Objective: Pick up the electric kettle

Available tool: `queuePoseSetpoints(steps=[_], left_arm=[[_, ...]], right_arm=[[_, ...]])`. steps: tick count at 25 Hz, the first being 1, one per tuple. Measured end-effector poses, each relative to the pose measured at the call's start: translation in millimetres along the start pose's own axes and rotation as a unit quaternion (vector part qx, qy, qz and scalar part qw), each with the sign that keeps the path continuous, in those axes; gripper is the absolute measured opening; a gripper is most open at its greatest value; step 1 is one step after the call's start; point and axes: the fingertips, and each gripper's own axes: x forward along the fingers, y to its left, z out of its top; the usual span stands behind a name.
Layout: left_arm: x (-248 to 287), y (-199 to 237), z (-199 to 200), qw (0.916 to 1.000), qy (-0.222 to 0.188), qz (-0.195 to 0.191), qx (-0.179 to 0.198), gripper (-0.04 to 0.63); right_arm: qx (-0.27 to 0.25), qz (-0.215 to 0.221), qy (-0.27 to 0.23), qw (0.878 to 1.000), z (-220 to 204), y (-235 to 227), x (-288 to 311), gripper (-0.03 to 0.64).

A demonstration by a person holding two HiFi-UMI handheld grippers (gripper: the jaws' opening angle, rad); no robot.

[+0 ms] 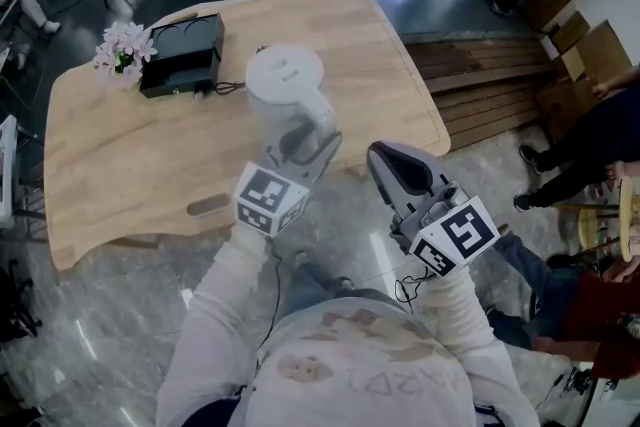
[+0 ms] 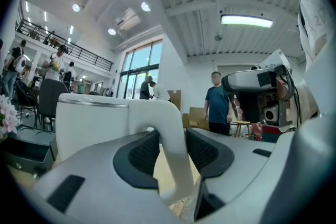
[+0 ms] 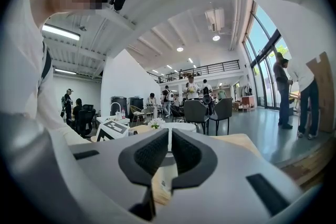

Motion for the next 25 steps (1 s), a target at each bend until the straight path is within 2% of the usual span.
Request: queuePoseSetpoints(steps=[4, 11, 16, 25], left_arm=[[-10, -7, 15, 0.9998, -0.017, 0.006, 0.01, 0.153], [-30, -35, 43, 0.998, -0.028, 0.011, 0.055, 0.153], [-50, -61, 64, 0.997, -0.045, 0.021, 0.06, 0.155], [-85, -127, 95, 0.9912, -0.055, 0.053, 0.109, 0.155]], right_arm=[[-0.001, 0.007, -0.005, 1.0, 2, 5, -6, 0.026], [-0.007, 0.026, -0.018, 0.999, 11, 15, -17, 0.026], [-0.009, 0.042, -0.033, 0.999, 19, 24, -35, 0.026], [-0.023, 0.081, -0.061, 0.995, 35, 45, -85, 0.026]])
